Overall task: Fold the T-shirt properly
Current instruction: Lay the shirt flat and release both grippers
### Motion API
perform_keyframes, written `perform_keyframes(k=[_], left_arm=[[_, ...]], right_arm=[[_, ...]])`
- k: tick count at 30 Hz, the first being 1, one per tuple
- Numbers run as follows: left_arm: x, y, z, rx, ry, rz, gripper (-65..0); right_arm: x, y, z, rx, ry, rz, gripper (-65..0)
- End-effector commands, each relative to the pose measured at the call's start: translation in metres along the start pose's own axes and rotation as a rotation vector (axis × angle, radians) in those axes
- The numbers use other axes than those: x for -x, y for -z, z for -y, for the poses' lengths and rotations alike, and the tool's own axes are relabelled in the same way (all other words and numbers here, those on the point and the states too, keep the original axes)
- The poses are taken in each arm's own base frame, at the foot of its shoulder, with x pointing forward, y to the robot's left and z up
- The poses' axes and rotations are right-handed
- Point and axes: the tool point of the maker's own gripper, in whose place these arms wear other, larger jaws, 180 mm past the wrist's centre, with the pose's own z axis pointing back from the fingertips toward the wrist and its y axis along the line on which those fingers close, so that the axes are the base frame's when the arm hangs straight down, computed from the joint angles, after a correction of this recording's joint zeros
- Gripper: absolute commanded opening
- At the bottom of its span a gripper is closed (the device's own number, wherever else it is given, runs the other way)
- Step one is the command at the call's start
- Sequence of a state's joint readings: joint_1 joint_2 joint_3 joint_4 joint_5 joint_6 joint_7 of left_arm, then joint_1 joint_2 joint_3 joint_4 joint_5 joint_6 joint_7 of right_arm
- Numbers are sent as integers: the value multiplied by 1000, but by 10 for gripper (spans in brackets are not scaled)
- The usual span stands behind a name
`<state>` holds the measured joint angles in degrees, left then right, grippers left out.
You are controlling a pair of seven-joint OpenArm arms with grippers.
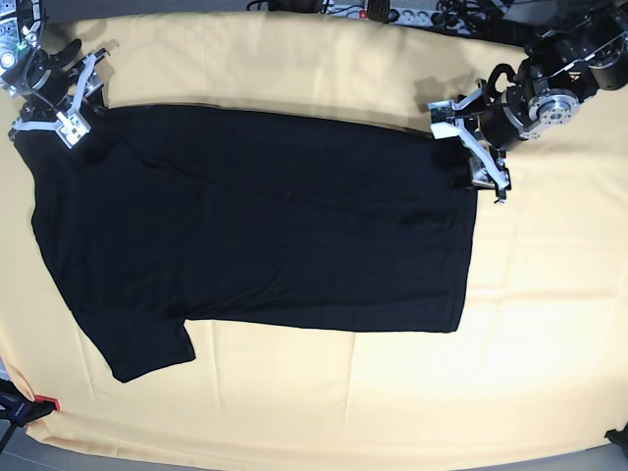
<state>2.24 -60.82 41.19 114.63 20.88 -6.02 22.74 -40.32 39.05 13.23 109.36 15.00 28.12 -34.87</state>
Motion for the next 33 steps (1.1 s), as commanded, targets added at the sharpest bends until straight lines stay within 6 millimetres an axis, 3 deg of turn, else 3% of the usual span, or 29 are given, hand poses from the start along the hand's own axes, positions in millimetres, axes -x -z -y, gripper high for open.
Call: perform_keyframes(k=[1, 3, 5, 8, 9, 19, 23, 33], left_arm=[[5, -3, -12, -41, 17, -15, -260], [5, -4, -18, -73, 17, -17, -276], [5, -4, -23, -103, 4, -17, -382], [5, -5, -32, -153, -17, -15, -633], [4, -6, -36, -173, -26, -11, -650], [-14, -23, -50, -212, -8, 28, -650], [-8, -34, -51, -185, 45, -2, -650], [-11, -61, 10, 214, 72, 29, -650]], right_arm=[[11, -2, 8, 26, -26, -58, -293], [11, -2, 8, 27, -26, -57, -293], [11, -2, 10, 35, -21, -57, -331], [10, -2, 13, 48, -15, -59, -584], [10, -2, 15, 60, -10, -60, -650], [-6, -19, 15, 84, -70, -100, -650], [-5, -28, 15, 98, -94, -148, -650], [29, -38, -10, 21, -140, -252, -650]])
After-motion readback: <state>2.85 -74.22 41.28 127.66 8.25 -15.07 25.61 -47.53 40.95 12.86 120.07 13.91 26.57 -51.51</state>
